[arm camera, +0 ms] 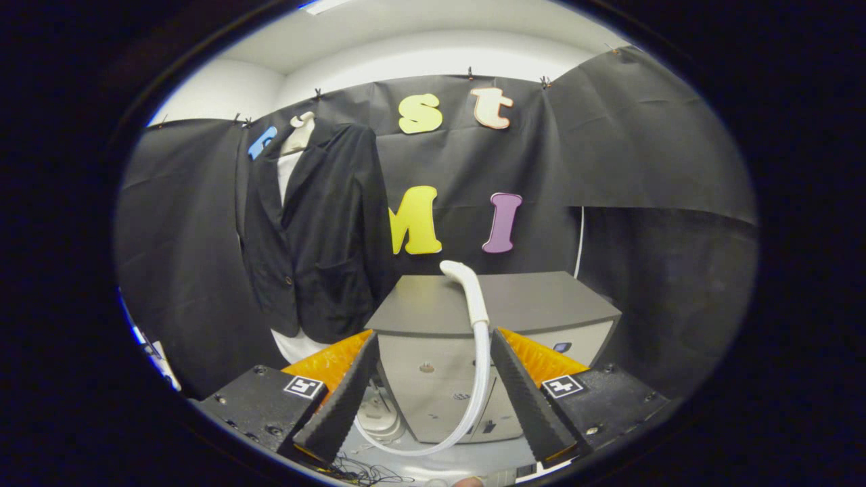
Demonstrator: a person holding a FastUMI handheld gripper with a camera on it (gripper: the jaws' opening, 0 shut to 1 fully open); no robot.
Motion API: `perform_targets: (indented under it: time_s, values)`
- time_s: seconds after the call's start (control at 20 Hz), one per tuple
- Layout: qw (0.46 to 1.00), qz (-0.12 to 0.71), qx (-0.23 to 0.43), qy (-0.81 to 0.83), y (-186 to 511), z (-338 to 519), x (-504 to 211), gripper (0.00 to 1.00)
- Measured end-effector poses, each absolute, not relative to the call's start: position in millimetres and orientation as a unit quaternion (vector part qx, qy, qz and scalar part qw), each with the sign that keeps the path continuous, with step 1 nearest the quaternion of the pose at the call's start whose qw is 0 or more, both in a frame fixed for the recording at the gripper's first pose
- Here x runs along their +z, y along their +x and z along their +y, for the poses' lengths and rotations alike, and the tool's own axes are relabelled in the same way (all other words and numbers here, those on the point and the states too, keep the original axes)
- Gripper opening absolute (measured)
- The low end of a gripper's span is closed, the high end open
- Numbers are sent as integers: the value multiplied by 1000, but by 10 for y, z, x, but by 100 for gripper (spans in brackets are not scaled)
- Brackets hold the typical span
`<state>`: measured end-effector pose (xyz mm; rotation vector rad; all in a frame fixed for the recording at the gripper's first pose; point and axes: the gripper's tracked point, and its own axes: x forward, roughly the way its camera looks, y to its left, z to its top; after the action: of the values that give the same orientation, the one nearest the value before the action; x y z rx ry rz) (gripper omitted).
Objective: Iron the clothes twice with a garment steamer, once on the left side and once on the right side.
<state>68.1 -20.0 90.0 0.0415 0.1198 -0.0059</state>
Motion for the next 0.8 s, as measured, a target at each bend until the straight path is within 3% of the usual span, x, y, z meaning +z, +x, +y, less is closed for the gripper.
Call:
perform_targets:
  time_s: [0.4, 0.8]
  values:
    - [984, 155, 70, 61, 1830, -683, 937, 100]
    - [958, 254, 93, 92, 2804, -1014, 914, 99]
